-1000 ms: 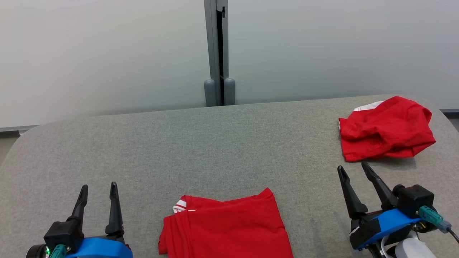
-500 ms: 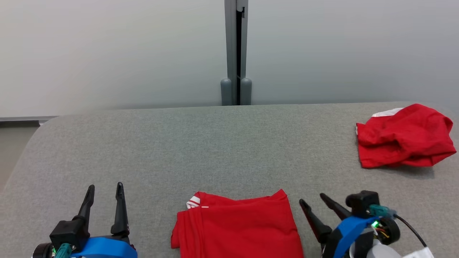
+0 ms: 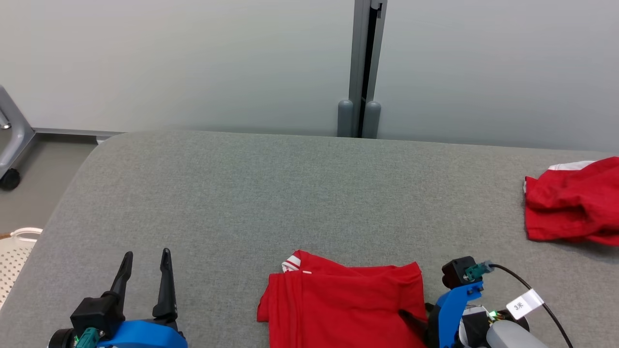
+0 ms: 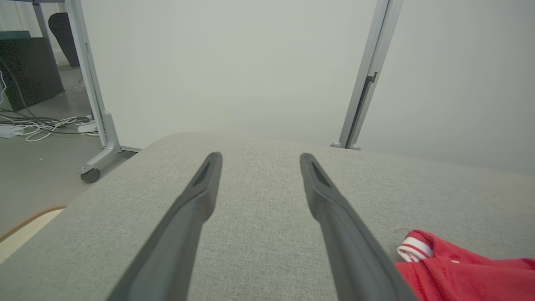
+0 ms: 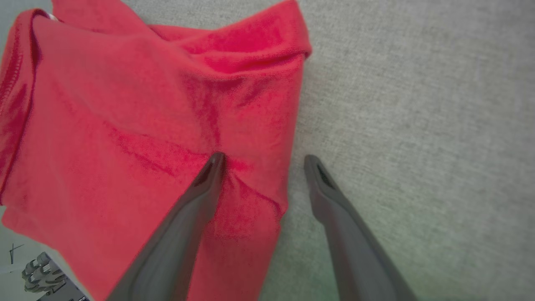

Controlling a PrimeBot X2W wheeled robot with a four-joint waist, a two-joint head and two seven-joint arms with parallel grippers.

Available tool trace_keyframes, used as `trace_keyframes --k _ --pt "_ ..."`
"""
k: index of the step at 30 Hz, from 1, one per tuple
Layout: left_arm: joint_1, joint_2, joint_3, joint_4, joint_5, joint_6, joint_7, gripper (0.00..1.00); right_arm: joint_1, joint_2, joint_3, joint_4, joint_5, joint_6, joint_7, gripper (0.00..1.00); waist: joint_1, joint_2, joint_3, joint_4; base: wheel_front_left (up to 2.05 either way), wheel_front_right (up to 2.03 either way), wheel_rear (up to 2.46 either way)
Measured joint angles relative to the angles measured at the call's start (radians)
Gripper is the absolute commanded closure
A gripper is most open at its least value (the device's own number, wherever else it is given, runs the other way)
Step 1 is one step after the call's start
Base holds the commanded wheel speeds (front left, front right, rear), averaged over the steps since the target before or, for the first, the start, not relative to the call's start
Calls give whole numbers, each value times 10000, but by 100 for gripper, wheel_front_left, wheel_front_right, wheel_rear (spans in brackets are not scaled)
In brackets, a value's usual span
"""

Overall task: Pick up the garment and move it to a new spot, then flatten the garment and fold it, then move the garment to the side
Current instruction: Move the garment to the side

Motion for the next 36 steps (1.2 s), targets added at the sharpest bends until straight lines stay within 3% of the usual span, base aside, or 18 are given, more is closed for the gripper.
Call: trace_keyframes --k 4,5,6,7,18,36 --pt "-5 -4 40 67 0 -29 0 0 -235 148 150 198 366 -4 328 0 0 -2 58 171 0 0 0" --pt "-7 -12 46 81 0 -33 0 0 -278 142 247 203 428 -4 359 16 -1 -2 72 200 0 0 0" --pt "-9 -19 50 96 0 -44 0 0 -304 132 339 186 485 -4 326 66 -1 -2 86 222 0 0 0" --pt "-11 -21 63 104 0 -48 0 0 -311 113 405 171 527 -4 207 100 -1 -2 99 238 0 0 0" --pt "-32 -119 171 109 -42 -128 -2 0 -1185 -322 1005 -219 915 0 -920 100 0 -2 221 -435 0 0 0" --pt "-786 -451 -541 65 178 -403 -2 0 -2374 -861 1292 -293 1402 -2 -1628 100 0 1 850 -3282 0 0 0"
